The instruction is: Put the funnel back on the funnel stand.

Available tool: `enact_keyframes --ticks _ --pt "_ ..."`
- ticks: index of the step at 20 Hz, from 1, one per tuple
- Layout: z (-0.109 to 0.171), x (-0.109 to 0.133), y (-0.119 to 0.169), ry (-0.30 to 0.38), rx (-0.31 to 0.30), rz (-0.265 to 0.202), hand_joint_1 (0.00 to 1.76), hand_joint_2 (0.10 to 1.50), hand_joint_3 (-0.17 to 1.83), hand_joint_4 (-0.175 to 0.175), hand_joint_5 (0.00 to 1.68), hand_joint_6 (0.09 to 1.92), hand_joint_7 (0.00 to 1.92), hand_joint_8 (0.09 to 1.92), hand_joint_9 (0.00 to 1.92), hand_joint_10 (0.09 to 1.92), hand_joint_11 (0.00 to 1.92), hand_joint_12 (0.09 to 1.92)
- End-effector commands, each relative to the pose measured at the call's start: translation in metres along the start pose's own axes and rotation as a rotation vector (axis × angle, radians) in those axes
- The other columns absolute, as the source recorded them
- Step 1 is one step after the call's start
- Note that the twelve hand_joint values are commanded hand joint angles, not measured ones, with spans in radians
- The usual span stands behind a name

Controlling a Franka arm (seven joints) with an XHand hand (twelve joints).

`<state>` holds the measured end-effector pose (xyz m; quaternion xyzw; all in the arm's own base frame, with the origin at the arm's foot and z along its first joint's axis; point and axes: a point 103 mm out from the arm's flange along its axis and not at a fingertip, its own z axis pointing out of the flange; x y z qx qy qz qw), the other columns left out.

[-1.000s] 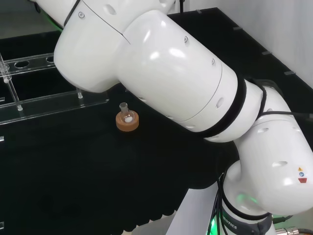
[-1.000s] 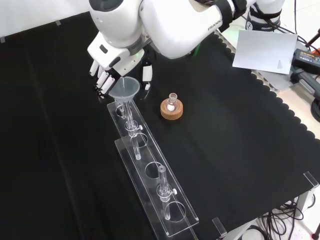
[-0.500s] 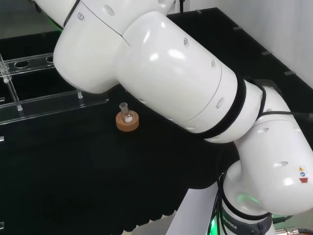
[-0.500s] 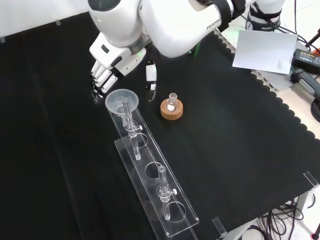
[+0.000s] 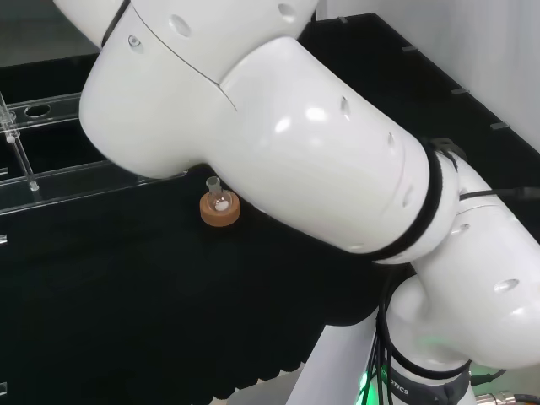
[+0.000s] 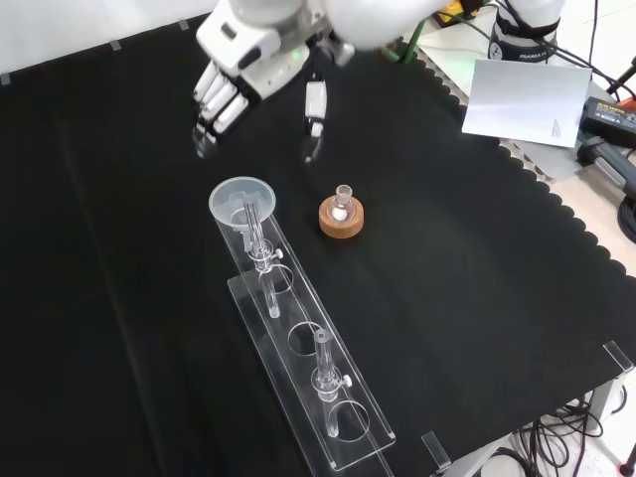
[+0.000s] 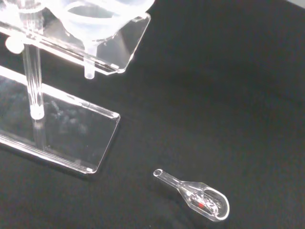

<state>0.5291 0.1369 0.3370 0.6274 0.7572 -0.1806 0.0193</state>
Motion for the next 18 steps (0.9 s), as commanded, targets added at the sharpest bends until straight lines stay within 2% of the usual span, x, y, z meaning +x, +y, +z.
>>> enact_keyframes --ticks 1,6,10,18 --pt "-0.007 -0.028 -0.057 0.115 -0.073 0.023 0.52 0.78 0.19 -0.045 0.43 0.09 0.25 0.71 0.54 0.65 0.52 1.35" --pt "0.005 -0.047 -0.084 0.138 -0.055 0.060 0.54 0.79 0.19 -0.046 0.44 0.09 0.26 0.71 0.55 0.64 0.52 1.34" --pt "0.014 -0.057 -0.099 0.160 -0.055 0.072 0.54 0.80 0.19 -0.047 0.44 0.09 0.26 0.71 0.56 0.63 0.52 1.34" --pt "0.024 -0.068 -0.119 0.166 -0.039 0.113 0.54 0.80 0.19 -0.050 0.44 0.09 0.26 0.70 0.57 0.63 0.52 1.34"
